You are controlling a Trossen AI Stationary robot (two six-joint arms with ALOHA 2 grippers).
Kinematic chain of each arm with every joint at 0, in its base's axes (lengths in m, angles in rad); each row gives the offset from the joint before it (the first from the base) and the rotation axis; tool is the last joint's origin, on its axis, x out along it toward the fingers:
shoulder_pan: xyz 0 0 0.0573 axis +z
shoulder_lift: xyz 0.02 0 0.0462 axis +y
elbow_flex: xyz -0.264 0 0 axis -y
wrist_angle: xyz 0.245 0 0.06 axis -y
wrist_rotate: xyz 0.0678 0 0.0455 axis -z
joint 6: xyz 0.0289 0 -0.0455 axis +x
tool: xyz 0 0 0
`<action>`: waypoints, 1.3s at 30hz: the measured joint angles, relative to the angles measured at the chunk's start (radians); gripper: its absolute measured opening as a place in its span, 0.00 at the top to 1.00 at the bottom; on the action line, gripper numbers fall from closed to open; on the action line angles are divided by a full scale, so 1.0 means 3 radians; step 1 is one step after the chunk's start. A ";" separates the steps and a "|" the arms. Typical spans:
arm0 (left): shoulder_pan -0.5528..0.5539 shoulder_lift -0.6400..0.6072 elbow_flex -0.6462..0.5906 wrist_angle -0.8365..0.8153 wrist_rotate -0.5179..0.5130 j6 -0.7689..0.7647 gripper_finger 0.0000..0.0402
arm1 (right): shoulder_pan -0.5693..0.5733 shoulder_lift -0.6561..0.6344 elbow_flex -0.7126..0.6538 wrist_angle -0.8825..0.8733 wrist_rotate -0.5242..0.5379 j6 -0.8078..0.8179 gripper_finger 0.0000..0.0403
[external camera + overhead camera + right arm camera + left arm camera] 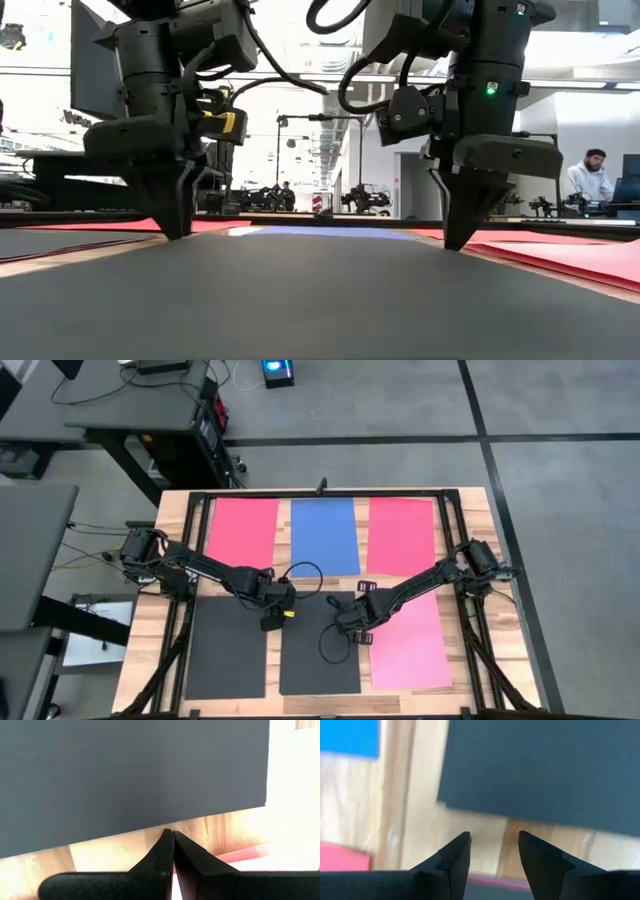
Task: Organize paper
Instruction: Stack the black paper on top of the black paper
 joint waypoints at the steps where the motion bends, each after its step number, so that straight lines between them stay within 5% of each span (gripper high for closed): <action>1: 0.0000 -0.0024 0.0002 0.0017 -0.0011 -0.0003 0.63 | 0.0010 0.0001 0.0013 -0.0009 -0.0001 0.0000 1.00; 14: -0.0065 -0.0108 0.0010 0.0031 -0.0062 0.0018 0.63 | 0.0062 -0.0018 0.0030 -0.0127 0.0001 0.0029 1.00; 19: 0.0000 -0.0109 0.0012 0.0070 -0.0363 0.0344 0.63 | 0.0195 -0.0141 0.0036 -0.0034 0.0011 0.0090 1.00; 29: 0.0462 -0.0111 0.0018 0.0529 -0.0432 0.0730 0.63 | 0.0812 -0.0220 0.0049 0.1168 -0.0147 0.0039 1.00; 39: 0.0501 -0.0049 0.0020 0.0603 -0.0607 0.0729 0.63 | 0.1140 -0.0119 0.0063 0.1700 -0.0163 0.0282 1.00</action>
